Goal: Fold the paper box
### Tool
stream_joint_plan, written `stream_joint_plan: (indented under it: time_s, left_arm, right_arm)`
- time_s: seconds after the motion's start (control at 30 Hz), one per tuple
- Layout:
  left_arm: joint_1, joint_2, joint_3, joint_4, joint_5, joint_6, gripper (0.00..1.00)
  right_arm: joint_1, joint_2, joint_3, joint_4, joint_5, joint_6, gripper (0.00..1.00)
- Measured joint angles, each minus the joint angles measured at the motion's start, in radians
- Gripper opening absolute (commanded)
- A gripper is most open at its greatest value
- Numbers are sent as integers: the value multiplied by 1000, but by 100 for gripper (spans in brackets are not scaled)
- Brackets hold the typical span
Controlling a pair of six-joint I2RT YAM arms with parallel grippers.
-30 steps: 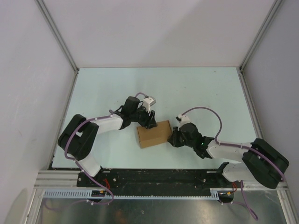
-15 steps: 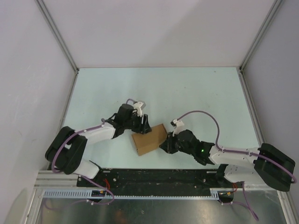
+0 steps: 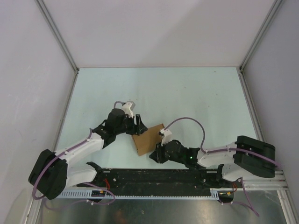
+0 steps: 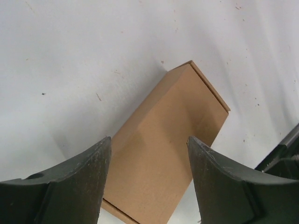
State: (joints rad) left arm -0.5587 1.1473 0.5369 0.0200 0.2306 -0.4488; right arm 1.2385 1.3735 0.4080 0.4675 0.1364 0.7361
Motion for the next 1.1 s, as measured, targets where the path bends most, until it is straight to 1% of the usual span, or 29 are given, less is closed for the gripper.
stream_joint_plan:
  time_s: [0.2,0.47,1.1]
  left_arm:
    - [0,24,-2,-7,-37,-5,72]
    - [0,89,-2,-4,-42,-4,71]
    - [0,100,-19,23,12,-15,71]
  right_arm:
    - [27,142,89,83,10,5,20]
    - [33,256,142,177,14,5,19]
    - [33,340,175,220,26,6,18]
